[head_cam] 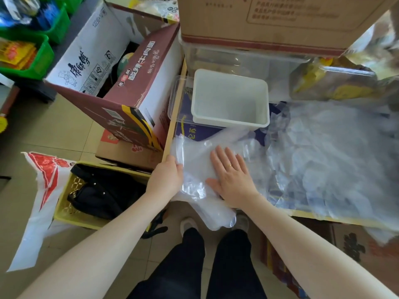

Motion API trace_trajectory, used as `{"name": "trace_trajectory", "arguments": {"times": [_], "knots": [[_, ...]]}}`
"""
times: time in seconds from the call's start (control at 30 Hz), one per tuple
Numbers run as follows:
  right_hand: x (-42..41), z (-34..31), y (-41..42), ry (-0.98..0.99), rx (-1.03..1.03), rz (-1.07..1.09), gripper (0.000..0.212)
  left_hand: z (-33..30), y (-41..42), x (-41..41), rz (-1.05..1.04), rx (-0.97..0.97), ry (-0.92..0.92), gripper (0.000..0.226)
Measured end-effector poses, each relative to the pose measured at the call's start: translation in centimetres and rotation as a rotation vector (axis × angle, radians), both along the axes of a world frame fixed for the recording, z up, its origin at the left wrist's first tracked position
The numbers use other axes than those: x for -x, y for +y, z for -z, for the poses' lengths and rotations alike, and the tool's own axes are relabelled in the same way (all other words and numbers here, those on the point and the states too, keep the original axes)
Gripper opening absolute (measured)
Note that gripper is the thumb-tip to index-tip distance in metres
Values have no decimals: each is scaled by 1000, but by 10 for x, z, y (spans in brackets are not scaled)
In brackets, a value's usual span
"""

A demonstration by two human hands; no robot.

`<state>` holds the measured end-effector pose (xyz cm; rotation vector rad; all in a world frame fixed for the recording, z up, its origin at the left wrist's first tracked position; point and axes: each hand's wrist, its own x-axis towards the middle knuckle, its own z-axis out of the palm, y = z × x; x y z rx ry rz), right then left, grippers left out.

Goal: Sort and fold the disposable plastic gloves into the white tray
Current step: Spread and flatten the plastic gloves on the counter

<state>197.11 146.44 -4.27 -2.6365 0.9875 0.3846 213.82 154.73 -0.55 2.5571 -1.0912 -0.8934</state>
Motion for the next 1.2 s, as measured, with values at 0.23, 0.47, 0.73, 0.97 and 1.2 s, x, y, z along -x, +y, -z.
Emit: {"name": "trace_trajectory", "arguments": {"times": [0.23,0.47,0.73,0.97,1.2], "knots": [[0,17,-8,49,49,-47,79,5,-6,15,749,243,-506,71],[27,11,-20,94,70,24,91,20,-24,24,751,-169,-246,104],[94,-40,-65,-349,78,214,44,2,-40,35,752,-318,-310,97],[189,-29,-132,50,-19,827,61,-15,-64,67,693,-33,-431,45],[222,-13,-149,-130,21,725,13,-22,-115,138,622,346,-137,30]]}}
